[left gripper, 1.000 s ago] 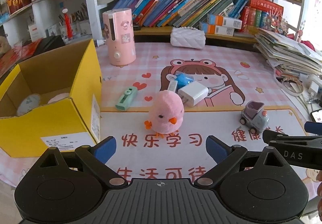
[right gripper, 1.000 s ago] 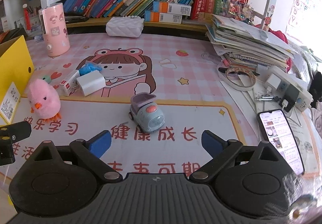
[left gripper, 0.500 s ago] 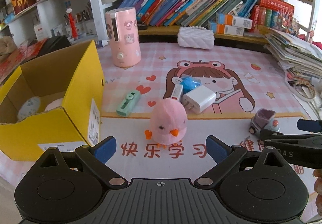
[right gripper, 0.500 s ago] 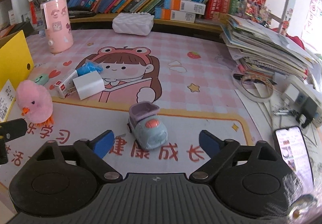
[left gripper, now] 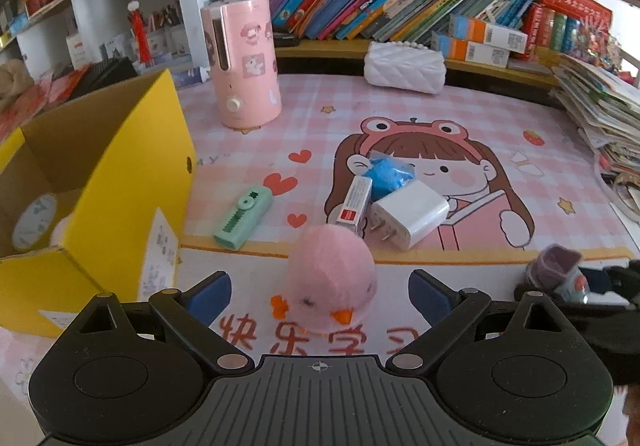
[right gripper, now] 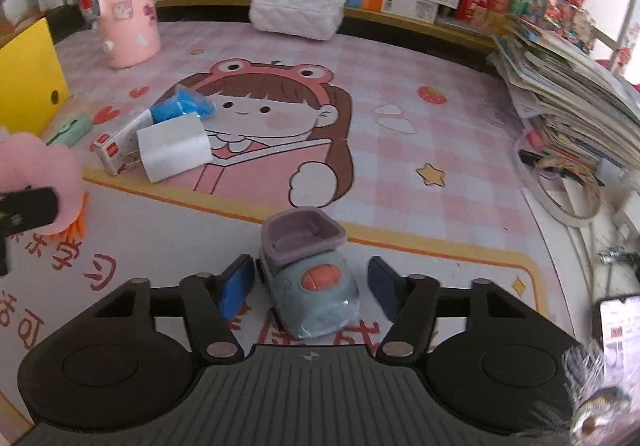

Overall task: Organize objects
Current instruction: 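Grasp the grey toy car with the right tool while the left tool approaches the pink chick, then grasp the pink chick with the left tool while the right tool lifts the car toward the box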

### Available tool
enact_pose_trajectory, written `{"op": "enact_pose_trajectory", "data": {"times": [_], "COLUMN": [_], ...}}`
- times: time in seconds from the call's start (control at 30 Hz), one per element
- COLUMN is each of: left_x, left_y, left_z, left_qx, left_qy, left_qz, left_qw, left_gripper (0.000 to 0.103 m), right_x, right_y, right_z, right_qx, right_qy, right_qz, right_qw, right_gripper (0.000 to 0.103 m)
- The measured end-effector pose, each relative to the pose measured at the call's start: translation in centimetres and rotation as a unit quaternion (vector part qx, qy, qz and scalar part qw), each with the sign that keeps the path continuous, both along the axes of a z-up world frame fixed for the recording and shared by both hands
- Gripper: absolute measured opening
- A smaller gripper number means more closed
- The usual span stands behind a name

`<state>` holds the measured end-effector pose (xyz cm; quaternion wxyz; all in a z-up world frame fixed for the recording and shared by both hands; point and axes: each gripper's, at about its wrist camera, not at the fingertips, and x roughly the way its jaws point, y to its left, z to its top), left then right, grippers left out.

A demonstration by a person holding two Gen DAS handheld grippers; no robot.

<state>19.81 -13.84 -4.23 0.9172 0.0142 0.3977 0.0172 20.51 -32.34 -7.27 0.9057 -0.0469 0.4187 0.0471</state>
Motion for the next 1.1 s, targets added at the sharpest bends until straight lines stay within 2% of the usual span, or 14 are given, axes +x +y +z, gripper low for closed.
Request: {"op": "enact_pose_trajectory", "data": {"times": [0.13,0.17,0.23,0.33,0.4,0.47,0.57,0.9,1.1], "left_x": [1.4,1.7,2.2,2.9,3.3,3.5,3.2,-0.1,-2.7], "left_y": [-0.3,-0.4,-0.8,-1.0,-1.0,-0.8,-0.6,0.7,2.0], "left_z": [-0.9,-1.1,-1.5,-2.0,-2.5,-2.9,-3.0,0.3,1.7], "left_qx": [-0.004,0.001,0.016,0.019,0.013,0.009,0.010,-0.042,-0.074], "left_qy": [0.008,0.010,0.013,0.023,0.037,0.046,0.043,0.002,-0.009], "left_qz": [0.008,0.009,0.011,0.010,0.013,0.021,0.023,-0.003,-0.023], "left_qw": [0.9999,0.9999,0.9997,0.9995,0.9992,0.9987,0.9988,0.9991,0.9969], "left_gripper": [0.096,0.096,0.095,0.086,0.073,0.067,0.048,0.047,0.047], "right_x": [-0.2,-0.3,-0.6,-1.2,-1.6,-2.0,-2.4,-3.3,-4.4], "right_y": [-0.2,-0.4,-0.8,-1.3,-1.5,-1.6,-1.6,-0.9,1.1], "right_z": [0.4,0.7,1.3,2.1,2.5,2.9,3.2,3.9,4.4], "right_qx": [0.002,0.006,0.012,0.015,0.016,0.015,0.013,0.027,0.027], "right_qy": [-0.006,-0.009,-0.014,-0.023,-0.027,-0.032,-0.037,-0.031,-0.034], "right_qz": [0.010,0.009,0.003,0.001,0.001,0.003,0.004,-0.011,0.003], "right_qw": [1.000,1.000,1.000,1.000,0.999,0.999,0.999,0.999,0.999], "right_gripper": [0.043,0.040,0.040,0.040,0.040,0.040,0.040,0.040,0.040]}}
